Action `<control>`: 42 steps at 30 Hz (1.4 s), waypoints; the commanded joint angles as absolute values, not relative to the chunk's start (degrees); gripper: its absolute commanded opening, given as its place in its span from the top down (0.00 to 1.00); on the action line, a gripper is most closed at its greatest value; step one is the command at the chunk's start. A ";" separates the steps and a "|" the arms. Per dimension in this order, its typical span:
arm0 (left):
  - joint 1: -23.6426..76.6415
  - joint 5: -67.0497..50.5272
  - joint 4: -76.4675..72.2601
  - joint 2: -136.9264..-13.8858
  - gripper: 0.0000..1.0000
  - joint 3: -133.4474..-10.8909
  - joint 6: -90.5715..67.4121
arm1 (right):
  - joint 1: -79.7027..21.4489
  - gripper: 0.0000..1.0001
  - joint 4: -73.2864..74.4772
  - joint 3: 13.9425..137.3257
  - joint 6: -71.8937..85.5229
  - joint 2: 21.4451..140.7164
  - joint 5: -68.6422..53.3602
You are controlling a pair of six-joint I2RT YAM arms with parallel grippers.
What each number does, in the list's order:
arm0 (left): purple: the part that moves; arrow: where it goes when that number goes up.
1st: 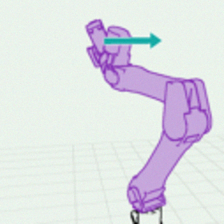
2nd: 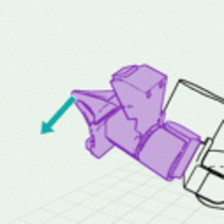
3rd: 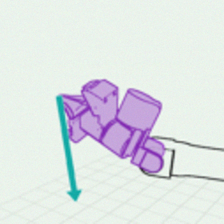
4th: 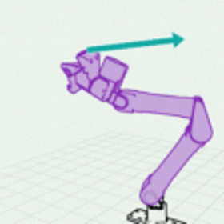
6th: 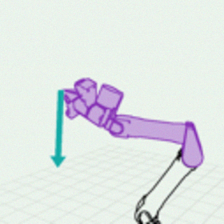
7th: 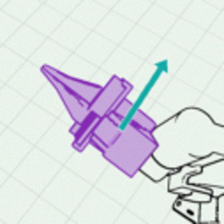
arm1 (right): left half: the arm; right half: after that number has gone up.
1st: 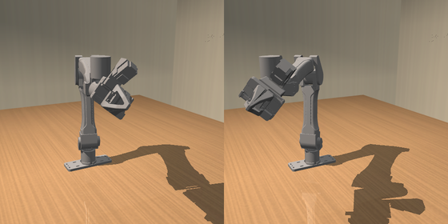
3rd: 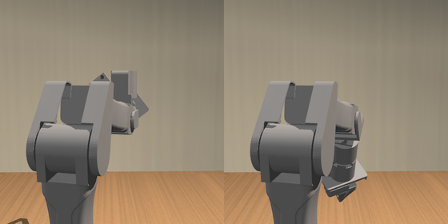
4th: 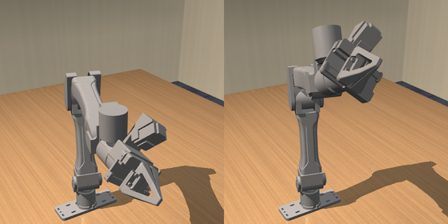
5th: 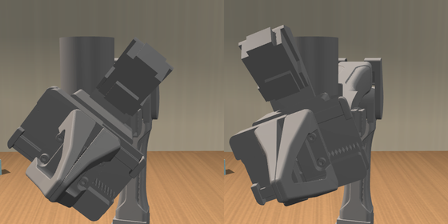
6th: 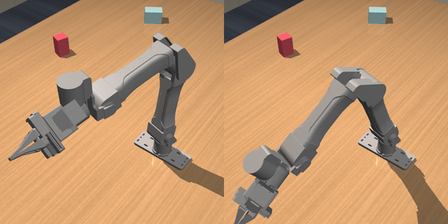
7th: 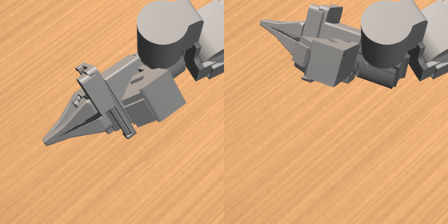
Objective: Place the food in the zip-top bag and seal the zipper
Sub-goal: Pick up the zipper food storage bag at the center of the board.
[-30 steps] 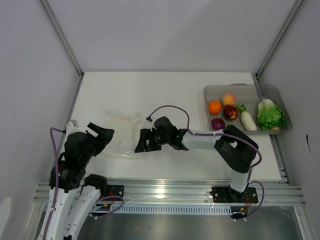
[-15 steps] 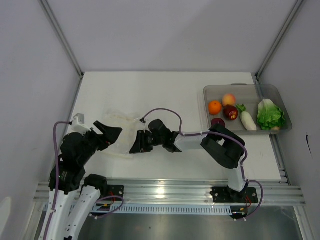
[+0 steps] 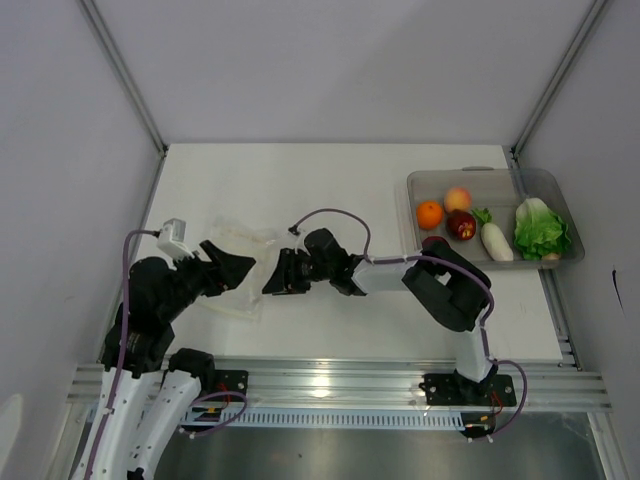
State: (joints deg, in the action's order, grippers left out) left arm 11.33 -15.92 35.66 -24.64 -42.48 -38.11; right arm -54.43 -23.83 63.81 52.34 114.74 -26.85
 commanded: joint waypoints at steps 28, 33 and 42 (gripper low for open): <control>10.99 -19.60 33.49 -24.87 0.22 -43.15 -35.86 | -61.79 0.63 -34.10 65.39 57.30 120.23 -26.28; 10.99 -19.78 33.75 -25.05 0.22 -43.15 -35.42 | -61.79 0.80 -33.58 66.80 57.57 121.20 -26.63; 10.99 -19.34 34.89 -25.66 0.24 -43.68 -31.91 | -58.54 1.00 -29.54 62.94 54.67 115.15 -26.72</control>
State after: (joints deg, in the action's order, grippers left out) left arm 11.33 -18.46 34.87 -24.95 -42.48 -35.22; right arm -60.75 -30.26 64.47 56.71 119.96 -26.70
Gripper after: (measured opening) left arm 0.769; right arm 0.009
